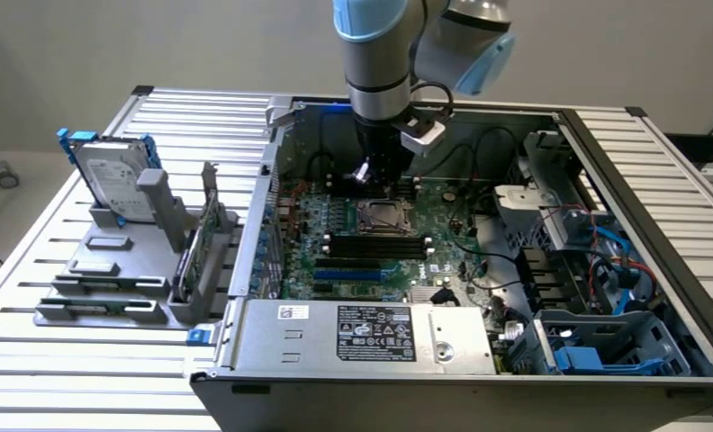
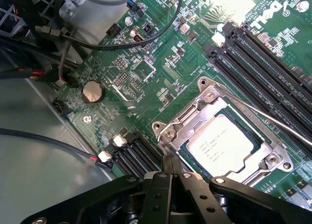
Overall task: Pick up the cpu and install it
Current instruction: 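Install the first cpu locking lever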
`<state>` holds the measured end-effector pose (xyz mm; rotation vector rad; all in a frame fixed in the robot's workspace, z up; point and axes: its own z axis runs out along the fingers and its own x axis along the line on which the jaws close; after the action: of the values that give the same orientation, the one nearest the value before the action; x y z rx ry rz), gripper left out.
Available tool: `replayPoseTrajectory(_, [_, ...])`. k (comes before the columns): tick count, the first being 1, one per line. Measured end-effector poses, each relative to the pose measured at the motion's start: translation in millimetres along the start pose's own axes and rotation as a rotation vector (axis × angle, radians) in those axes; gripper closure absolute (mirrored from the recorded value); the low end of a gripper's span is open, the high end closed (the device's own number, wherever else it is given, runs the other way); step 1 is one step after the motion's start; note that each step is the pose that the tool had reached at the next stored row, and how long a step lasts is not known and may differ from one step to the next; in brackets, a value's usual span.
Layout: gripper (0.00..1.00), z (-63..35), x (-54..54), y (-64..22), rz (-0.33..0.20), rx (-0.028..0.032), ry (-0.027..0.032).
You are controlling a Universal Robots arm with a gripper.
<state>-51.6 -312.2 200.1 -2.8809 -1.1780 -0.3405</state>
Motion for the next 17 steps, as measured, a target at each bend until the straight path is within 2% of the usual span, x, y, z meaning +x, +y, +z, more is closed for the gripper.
replayPoseTrajectory(7, [0.89, -4.2, 0.2, -0.4, 0.0, 0.0008, -0.0003])
replayPoseTrajectory(17, [0.89, -6.9, -5.2, -6.2, 0.001, 0.0025, -0.0001])
